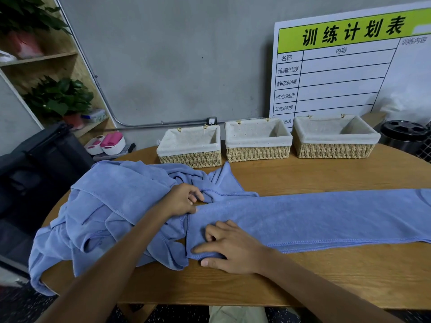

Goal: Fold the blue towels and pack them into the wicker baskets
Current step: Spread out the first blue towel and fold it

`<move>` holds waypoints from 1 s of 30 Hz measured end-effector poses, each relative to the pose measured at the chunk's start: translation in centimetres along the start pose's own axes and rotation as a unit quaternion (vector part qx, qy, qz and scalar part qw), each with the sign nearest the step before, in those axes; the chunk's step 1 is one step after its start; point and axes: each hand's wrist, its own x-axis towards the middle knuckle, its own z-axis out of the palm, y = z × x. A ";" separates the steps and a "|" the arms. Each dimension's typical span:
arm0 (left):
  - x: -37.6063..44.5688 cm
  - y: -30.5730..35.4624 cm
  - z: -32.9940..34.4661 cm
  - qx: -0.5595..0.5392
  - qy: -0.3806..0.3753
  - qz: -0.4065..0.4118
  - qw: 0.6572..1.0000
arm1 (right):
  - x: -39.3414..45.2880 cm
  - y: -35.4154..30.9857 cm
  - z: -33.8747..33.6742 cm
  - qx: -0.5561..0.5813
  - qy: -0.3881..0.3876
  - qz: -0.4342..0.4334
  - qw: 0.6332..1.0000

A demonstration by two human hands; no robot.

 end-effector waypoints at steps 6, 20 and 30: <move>0.0 0.0 0.8 0.059 0.005 0.035 0.998 | 0.1 0.2 0.1 -0.014 -0.001 -0.004 1.000; -2.1 1.0 5.5 0.140 0.088 0.167 0.972 | -0.3 2.3 -0.6 -0.031 0.172 0.072 0.982; -3.2 3.7 10.1 0.183 0.145 0.136 0.963 | -2.3 6.2 -0.3 -0.117 0.153 0.263 0.945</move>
